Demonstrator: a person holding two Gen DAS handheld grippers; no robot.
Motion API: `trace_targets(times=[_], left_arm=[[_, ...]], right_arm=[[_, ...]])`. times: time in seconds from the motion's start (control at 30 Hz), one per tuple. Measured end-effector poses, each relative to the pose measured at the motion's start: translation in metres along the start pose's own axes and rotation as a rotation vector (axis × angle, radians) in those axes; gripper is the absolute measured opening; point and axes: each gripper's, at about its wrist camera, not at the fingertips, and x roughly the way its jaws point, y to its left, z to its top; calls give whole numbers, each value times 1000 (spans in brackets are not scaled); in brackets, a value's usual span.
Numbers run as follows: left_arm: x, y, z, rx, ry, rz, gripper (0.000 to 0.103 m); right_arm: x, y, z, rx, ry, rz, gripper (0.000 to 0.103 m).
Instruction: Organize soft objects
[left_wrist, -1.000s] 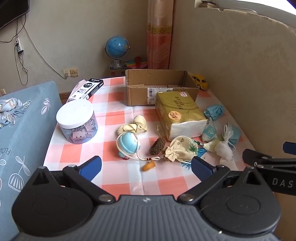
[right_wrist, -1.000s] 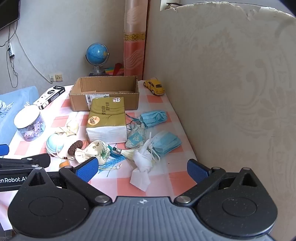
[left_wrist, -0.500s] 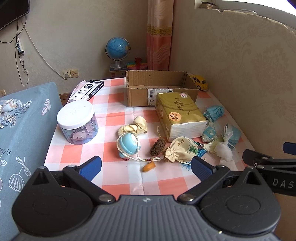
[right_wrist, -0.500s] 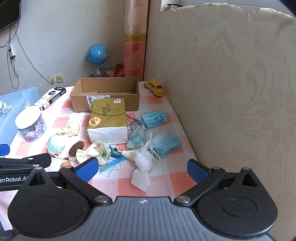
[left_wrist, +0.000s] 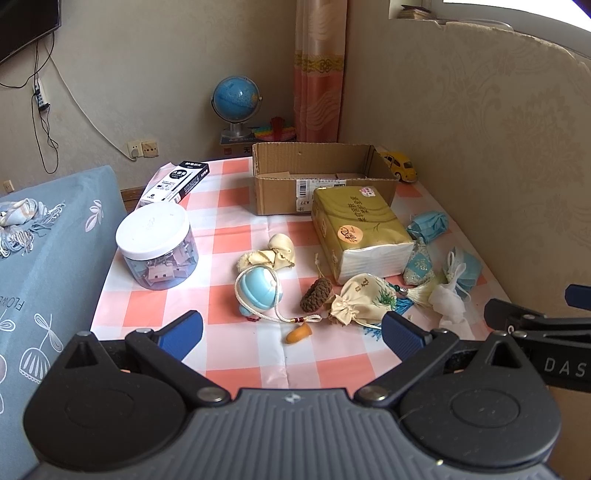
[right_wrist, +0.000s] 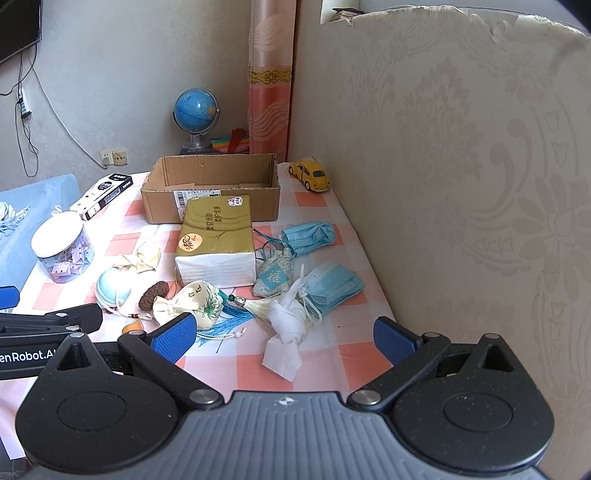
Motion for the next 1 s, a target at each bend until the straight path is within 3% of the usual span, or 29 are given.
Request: trace_targets(times=[1.0], left_arm=[[-1,1,-1,1,-6,1,102]], right_arm=[[1,-1,-1,2,-3,3,103]])
